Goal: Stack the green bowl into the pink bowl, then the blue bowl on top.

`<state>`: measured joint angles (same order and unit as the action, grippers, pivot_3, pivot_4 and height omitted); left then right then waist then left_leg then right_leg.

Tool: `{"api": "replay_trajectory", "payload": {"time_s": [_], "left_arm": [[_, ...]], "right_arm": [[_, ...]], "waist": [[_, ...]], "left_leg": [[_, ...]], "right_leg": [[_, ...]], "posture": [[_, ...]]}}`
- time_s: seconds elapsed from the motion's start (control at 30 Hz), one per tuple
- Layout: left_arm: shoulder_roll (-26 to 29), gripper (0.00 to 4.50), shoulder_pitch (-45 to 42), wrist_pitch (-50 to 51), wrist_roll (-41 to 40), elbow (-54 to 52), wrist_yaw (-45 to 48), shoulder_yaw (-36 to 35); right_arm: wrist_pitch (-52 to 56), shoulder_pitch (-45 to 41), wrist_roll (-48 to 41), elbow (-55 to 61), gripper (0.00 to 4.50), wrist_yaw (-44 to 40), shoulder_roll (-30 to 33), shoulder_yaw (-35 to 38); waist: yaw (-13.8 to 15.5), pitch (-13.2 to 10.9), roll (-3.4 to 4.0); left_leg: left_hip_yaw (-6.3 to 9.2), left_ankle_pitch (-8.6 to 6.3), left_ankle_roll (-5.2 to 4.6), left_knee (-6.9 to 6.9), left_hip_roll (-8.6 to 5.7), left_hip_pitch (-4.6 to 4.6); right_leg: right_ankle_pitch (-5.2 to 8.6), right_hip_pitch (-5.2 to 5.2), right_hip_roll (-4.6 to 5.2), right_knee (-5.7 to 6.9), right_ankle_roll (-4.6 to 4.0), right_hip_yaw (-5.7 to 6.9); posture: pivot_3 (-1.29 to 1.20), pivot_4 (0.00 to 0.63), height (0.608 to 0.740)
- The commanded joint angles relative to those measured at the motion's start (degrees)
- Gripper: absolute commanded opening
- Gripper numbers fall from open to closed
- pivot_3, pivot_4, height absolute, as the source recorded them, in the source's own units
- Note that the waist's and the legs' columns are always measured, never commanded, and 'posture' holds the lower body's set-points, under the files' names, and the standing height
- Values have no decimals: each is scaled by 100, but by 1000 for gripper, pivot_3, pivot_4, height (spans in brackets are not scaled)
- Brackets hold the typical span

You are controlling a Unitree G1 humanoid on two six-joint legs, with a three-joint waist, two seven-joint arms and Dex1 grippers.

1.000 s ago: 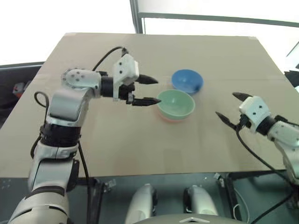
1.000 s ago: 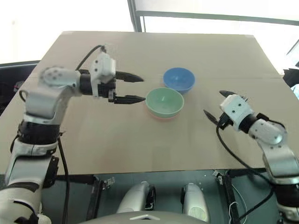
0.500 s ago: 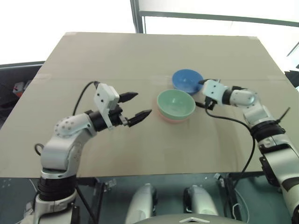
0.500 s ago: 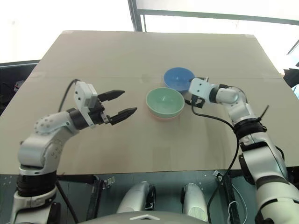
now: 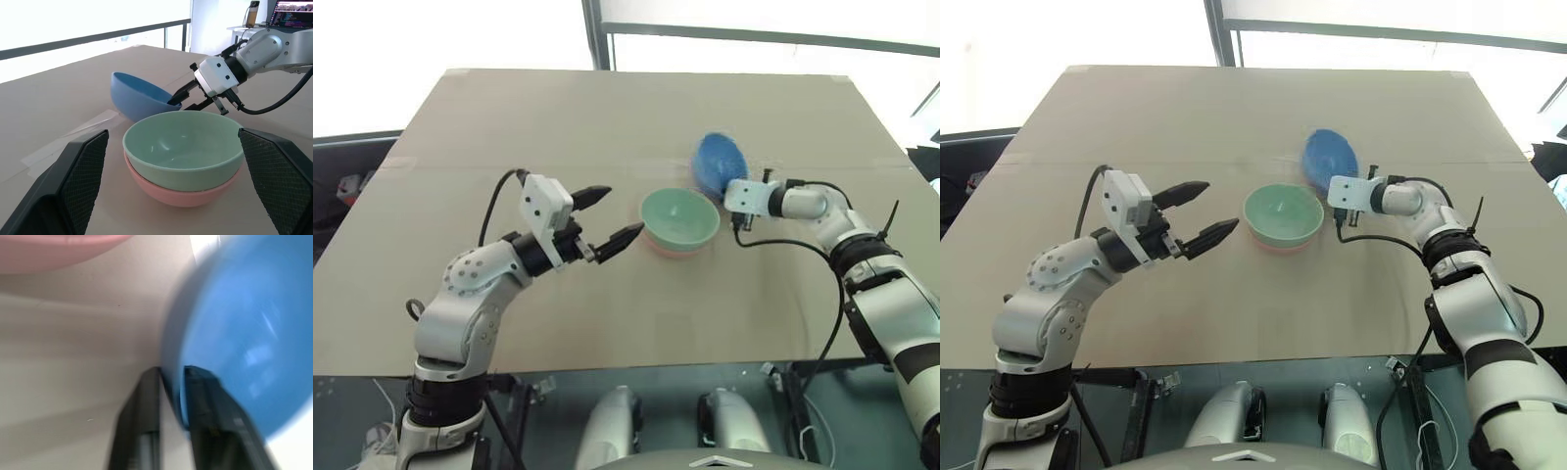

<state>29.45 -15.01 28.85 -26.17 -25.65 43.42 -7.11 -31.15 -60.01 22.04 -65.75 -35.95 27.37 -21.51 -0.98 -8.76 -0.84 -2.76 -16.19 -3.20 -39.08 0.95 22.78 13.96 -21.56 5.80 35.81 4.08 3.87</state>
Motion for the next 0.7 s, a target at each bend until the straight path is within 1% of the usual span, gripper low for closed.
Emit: {"api": "replay_trajectory", "payload": {"time_s": [0.03,0.2,0.3,0.37,0.43,0.5,0.6,0.7], "left_arm": [[-13,4500,-153,-284,72,83,-41,105],[-57,4500,-270,-406,89,324,-89,190],[-110,4500,-322,-518,149,456,-160,220],[-151,4500,-406,-619,259,645,-305,187],[-188,4500,-510,-752,350,901,-411,141],[-201,4500,-569,-865,364,1076,-431,108],[-170,4500,-635,-922,269,1256,-302,80],[-147,4500,-682,-1001,294,1391,-256,93]], "right_arm": [[-123,-196,-43,47,55,26,9,124],[-184,-158,-124,185,55,22,132,230],[-92,-245,-613,544,55,-322,313,618],[231,-85,-1298,1493,55,-1121,419,901],[935,229,-1986,2855,55,-1824,492,1067],[1675,539,-2370,3978,55,-2143,532,1126],[2683,1038,-2646,5490,55,-2450,618,1009],[3301,1430,-2737,6284,55,-2635,683,898]], "waist": [[-3,0,0],[-4,-2,3],[10,-7,12],[15,-12,19],[13,-14,23],[0,-13,24],[23,-11,23],[67,-12,22]], "left_leg": [[-1,0,0,0,0,0],[-1,0,1,2,1,0],[0,0,1,3,-1,3],[0,0,1,3,-1,3],[0,0,1,4,2,3],[1,0,1,8,11,3],[-1,0,2,12,13,2],[2,0,1,8,1,6]], "right_leg": [[0,0,0,0,0,0],[0,-1,-2,-1,0,0],[0,-1,1,-3,0,0],[0,-1,1,-3,0,0],[0,-1,0,-3,0,1],[0,-1,-5,-1,0,3],[-1,-1,-6,2,0,5],[-1,-2,3,1,0,7]], "posture": [[0,150,740],[0,150,740],[0,150,740],[0,150,740],[0,150,740],[0,150,740],[0,150,740],[0,150,740]]}}
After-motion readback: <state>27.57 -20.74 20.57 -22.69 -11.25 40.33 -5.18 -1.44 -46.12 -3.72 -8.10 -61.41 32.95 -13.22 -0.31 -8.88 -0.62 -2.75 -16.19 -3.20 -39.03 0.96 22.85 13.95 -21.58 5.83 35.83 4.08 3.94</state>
